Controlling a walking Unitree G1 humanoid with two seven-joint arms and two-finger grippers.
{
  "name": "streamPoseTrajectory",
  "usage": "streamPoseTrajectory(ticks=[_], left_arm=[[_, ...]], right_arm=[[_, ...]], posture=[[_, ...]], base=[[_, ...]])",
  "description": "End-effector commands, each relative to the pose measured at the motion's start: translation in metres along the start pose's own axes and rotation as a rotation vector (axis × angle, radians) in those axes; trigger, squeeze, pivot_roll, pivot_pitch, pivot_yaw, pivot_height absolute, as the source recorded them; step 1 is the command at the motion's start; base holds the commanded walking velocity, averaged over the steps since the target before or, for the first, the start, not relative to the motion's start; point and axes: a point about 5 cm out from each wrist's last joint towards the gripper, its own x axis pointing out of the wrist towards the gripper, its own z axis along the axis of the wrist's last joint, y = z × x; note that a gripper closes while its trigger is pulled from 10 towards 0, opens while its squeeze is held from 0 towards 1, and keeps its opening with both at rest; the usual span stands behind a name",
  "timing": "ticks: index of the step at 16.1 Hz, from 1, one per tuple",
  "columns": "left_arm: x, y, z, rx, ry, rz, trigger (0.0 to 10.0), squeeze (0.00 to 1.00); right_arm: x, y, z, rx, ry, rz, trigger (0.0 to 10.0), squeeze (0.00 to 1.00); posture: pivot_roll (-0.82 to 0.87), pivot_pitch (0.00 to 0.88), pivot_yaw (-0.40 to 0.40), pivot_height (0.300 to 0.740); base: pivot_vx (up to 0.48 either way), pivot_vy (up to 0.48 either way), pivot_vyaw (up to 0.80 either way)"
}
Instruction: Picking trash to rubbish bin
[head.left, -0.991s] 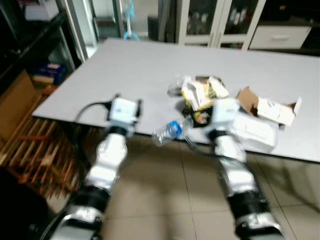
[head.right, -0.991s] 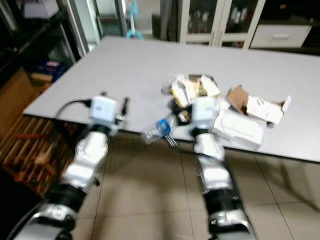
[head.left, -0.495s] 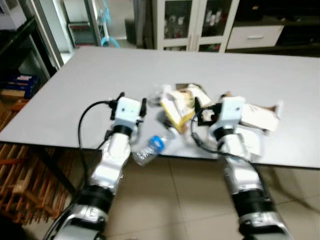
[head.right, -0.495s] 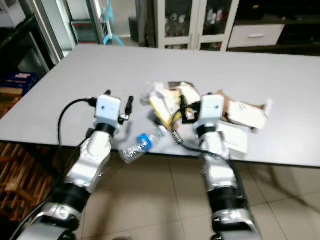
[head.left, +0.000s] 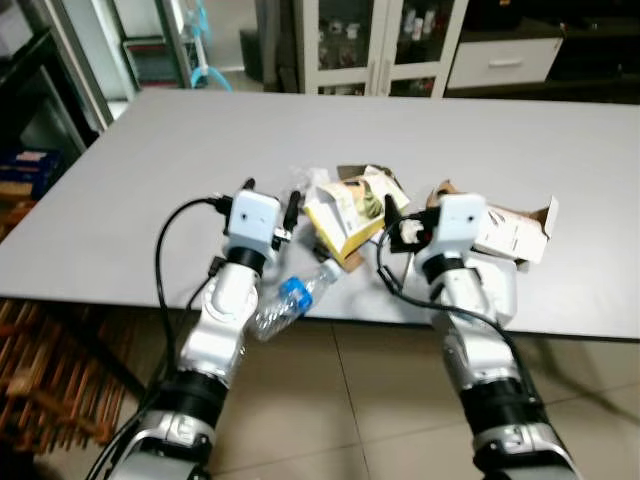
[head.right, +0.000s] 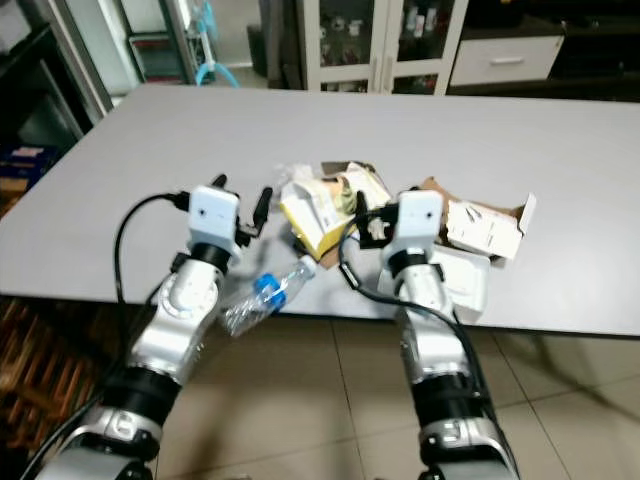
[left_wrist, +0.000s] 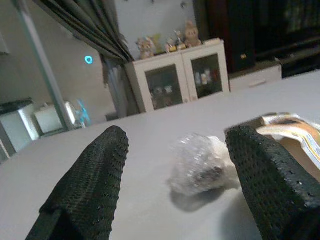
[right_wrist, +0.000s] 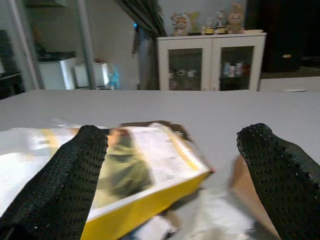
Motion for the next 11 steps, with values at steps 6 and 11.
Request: streamPoseTrajectory(ticks=[6, 11], left_arm=[[0.007, 0.026, 0.014, 0.038, -0.041, 0.014, 10.0, 0.0], [0.005, 0.027, 0.01, 0.043, -0.018, 0.005, 10.0, 0.0]], right_arm=[[0.002, -0.01, 0.009, 0.017, 0.041, 0.096, 10.0, 0.0], [-0.021, 0.002, 0.002, -0.032, 0.163, 0.485, 10.0, 0.0]], posture=[[0.02, 0.031, 0.031, 0.74], [0.01, 0.039, 0.023, 0.74]], base=[[0.0, 0.0, 0.0], [0.0, 0.0, 0.0]])
